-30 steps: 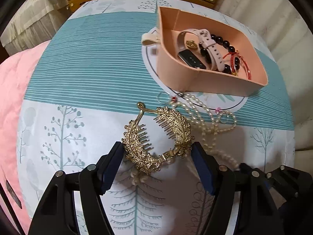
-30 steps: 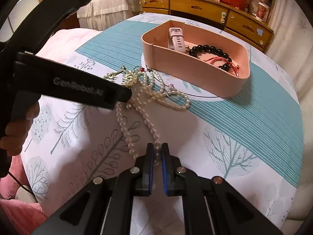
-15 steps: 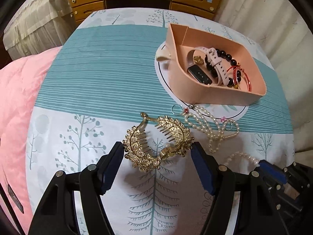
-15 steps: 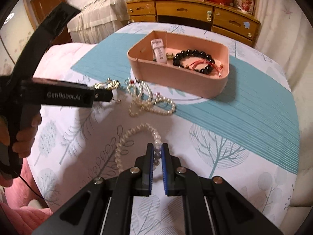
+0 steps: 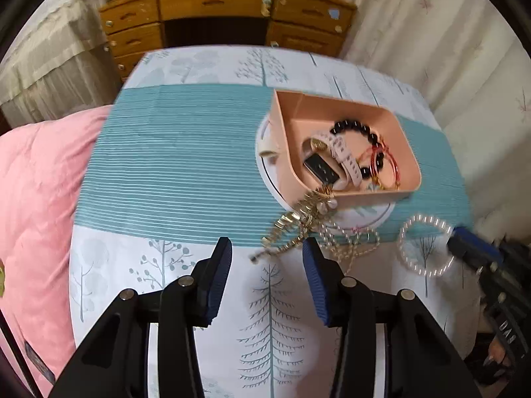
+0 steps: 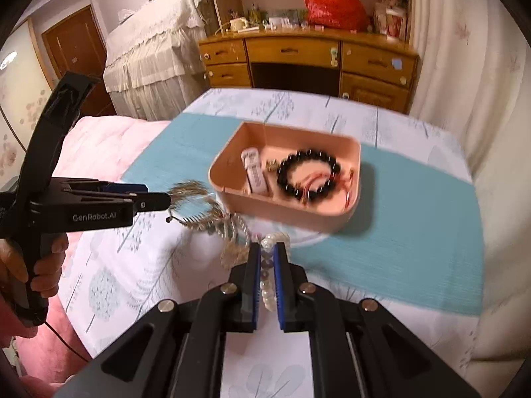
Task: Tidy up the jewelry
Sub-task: 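Close the left gripper on the gold leaf hair comb while the right gripper carries pearls toward the tray, then lower the comb into the pink tray with the left gripper while the right gripper drops pearls in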
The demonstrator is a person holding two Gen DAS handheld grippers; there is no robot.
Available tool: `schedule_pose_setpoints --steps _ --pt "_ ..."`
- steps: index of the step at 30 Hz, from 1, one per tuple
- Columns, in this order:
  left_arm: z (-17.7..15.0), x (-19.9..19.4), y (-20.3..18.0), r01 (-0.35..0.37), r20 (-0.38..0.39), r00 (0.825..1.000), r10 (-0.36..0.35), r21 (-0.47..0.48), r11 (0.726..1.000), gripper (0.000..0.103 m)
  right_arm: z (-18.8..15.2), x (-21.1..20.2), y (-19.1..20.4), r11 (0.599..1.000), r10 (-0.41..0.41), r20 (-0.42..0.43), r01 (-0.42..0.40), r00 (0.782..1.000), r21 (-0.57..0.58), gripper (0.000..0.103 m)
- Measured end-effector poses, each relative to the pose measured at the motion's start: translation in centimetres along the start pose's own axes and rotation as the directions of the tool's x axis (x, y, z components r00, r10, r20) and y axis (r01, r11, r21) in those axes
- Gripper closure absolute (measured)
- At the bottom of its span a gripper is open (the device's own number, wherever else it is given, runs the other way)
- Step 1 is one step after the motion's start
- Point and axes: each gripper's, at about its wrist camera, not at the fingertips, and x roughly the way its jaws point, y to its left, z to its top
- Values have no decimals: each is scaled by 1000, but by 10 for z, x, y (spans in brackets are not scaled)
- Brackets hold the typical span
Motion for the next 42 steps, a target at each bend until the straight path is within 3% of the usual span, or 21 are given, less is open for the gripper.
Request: schedule_pose_setpoints --steps 3,6,9,17,23,24,32,42 --pt "1 17 0 -23 -37 999 23 3 1000 30 4 0 -3 1000 1 5 -1 1000 8 95" --pt "1 34 -2 -4 -39 999 4 12 1000 30 5 3 -5 1000 -1 -4 1 1000 12 95" --pt "3 51 -6 -47 -63 997 49 33 998 18 4 6 -6 1000 0 -15 0 1000 14 95" --pt "9 75 -2 -120 -58 991 124 78 990 18 5 13 -12 999 -8 -38 9 999 33 95" --pt "16 84 9 -96 -39 994 99 69 993 21 9 17 -19 998 -23 -41 25 999 60 95" --pt "16 81 9 -92 -9 996 93 83 992 34 9 17 -19 997 -26 -41 29 999 65 95" --pt "19 75 13 -68 14 998 67 88 994 33 17 14 -24 995 -41 -26 43 999 87 95" --pt "38 29 4 -114 30 993 111 106 988 33 43 10 -31 993 -15 46 9 999 118 95"
